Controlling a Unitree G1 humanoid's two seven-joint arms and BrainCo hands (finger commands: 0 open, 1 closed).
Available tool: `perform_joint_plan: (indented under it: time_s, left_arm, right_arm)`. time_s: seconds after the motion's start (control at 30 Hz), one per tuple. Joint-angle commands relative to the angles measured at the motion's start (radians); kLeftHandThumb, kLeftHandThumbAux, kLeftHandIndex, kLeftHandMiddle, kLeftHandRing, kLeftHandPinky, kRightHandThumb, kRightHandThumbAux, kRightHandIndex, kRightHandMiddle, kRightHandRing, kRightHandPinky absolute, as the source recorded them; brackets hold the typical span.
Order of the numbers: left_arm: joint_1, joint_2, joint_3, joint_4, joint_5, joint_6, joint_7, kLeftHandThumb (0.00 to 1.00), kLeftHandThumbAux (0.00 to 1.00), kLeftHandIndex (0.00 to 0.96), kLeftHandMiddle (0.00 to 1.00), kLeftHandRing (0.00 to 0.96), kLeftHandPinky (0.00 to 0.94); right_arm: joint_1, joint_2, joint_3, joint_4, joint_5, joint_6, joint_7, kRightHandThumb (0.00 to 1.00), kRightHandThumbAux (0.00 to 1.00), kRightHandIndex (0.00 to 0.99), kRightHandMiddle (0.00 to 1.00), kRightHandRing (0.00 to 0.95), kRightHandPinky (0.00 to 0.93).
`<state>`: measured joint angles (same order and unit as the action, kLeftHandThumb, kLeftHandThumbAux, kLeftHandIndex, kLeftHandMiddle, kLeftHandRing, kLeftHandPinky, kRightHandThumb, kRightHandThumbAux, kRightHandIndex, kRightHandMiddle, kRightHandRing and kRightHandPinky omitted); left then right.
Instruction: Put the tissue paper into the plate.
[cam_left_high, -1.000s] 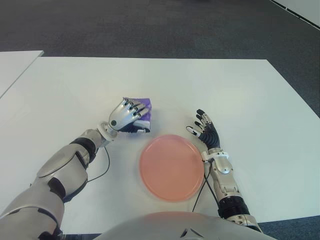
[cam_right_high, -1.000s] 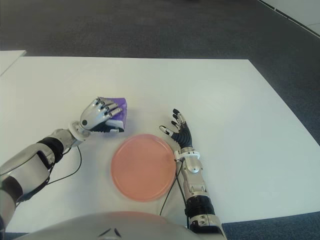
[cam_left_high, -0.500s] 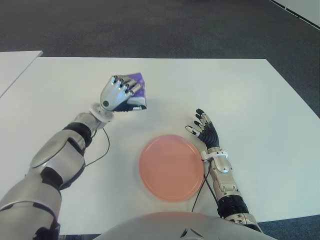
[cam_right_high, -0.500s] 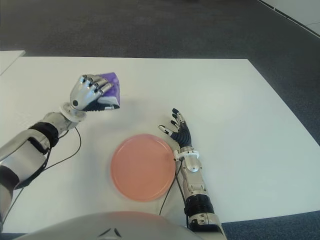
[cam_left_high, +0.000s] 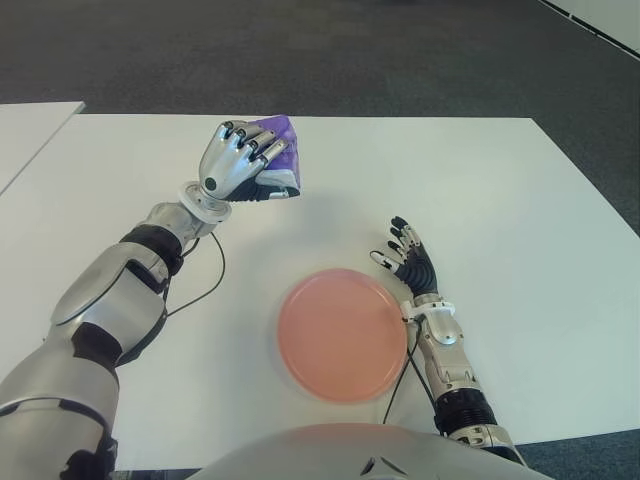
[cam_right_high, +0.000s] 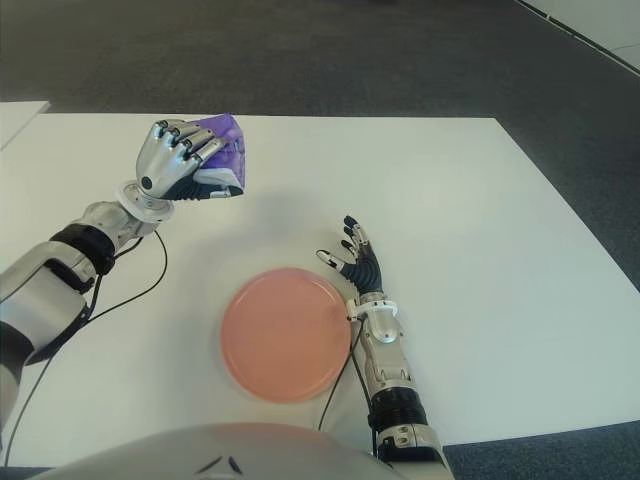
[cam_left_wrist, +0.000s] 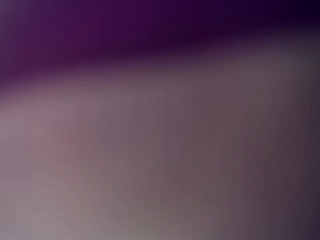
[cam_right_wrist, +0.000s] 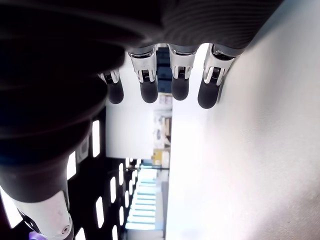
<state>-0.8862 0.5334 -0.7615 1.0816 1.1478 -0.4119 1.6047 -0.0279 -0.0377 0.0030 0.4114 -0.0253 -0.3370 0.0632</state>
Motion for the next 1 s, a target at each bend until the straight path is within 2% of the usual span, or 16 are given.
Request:
perform_joint_plan:
  time_s: [0.03, 0.27, 0.53, 0.77, 1.0]
  left_arm:
    - [-0.027, 0.015, 0.013, -0.046, -0.009, -0.028, -0.012, 0.723, 0.698, 0.443, 0.858, 0.859, 0.866]
    - [-0.001, 0.034, 0.044, -0.16, -0.038, -0.09, -0.082, 0.725, 0.698, 0.443, 0.855, 0.855, 0.862]
    - [0.071, 0.045, 0.102, -0.354, -0.101, -0.185, -0.227, 0.727, 0.698, 0.443, 0.852, 0.852, 0.86]
    - [0.211, 0.048, 0.152, -0.597, -0.163, -0.256, -0.38, 0.727, 0.698, 0.443, 0.862, 0.865, 0.87]
    - [0.332, 0.059, 0.212, -0.743, -0.243, -0.339, -0.567, 0.725, 0.699, 0.443, 0.859, 0.858, 0.858]
  right_arm:
    - [0.048, 0.008, 0.009, 0.081, -0.007, 0.06, -0.003, 0.039, 0.756, 0.074, 0.057, 0.014, 0.001]
    - [0.044, 0.012, 0.012, 0.091, -0.014, 0.055, -0.012, 0.042, 0.76, 0.075, 0.056, 0.015, 0.0]
    - [0.043, 0.017, 0.017, 0.093, -0.019, 0.05, -0.025, 0.043, 0.757, 0.072, 0.053, 0.011, 0.0]
    - [0.041, 0.02, 0.02, 0.098, -0.014, 0.051, -0.03, 0.043, 0.741, 0.075, 0.056, 0.008, 0.0]
    - [0.055, 0.033, 0.027, 0.067, -0.018, 0.074, -0.053, 0.05, 0.728, 0.079, 0.064, 0.008, 0.0]
